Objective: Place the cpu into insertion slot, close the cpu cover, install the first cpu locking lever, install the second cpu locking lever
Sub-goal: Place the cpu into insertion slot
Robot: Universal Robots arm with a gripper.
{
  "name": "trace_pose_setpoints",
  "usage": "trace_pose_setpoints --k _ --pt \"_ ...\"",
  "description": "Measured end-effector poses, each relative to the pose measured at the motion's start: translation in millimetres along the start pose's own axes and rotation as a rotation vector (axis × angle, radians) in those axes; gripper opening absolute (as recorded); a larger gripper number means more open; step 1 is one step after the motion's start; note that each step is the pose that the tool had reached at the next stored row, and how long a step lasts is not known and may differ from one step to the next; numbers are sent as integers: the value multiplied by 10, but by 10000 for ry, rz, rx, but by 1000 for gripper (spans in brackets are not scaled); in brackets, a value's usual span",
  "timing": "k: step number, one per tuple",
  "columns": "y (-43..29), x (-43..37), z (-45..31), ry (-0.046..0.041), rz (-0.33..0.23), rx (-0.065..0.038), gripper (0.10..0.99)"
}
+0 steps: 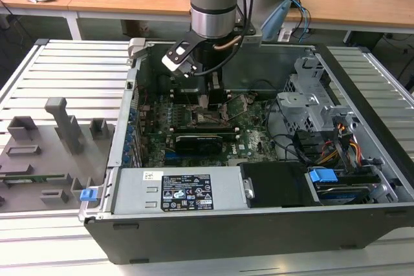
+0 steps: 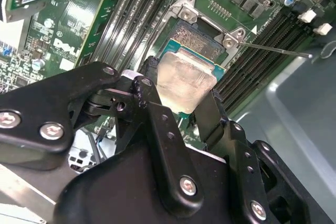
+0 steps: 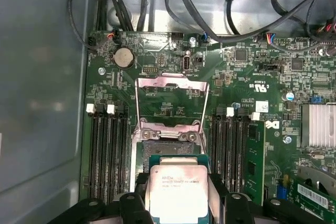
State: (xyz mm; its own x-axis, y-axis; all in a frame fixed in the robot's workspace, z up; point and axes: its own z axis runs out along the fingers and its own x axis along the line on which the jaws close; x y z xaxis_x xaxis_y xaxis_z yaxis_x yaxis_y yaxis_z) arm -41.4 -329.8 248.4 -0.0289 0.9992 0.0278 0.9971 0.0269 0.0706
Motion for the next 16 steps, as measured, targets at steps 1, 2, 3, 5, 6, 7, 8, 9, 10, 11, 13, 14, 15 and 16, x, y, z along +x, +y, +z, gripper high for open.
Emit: trace_pose_setpoints --k 1,2,3,5,6,7,8,9,10,11,13,14,15,16 --pt "-2 1 27 -2 15 -1 529" --pt "-7 1 52 -3 21 -1 529" --pt "-10 1 74 -4 17 -1 529" --pt "-15 1 97 0 -3 0 529" --pt "-16 2 105 8 -5 0 529" --pt "-17 2 112 20 -4 -1 529" --pt "-21 2 117 37 -2 0 529" --pt "-24 2 124 54 0 -1 529" --pt "-27 3 132 67 1 -3 529" --pt "-33 3 143 79 1 -2 529" --pt "-38 5 173 93 -1 -2 529" --pt "-40 6 184 95 1 -2 529" --pt "-41 6 197 97 2 -3 529" --pt "-42 6 205 98 1 -3 529"
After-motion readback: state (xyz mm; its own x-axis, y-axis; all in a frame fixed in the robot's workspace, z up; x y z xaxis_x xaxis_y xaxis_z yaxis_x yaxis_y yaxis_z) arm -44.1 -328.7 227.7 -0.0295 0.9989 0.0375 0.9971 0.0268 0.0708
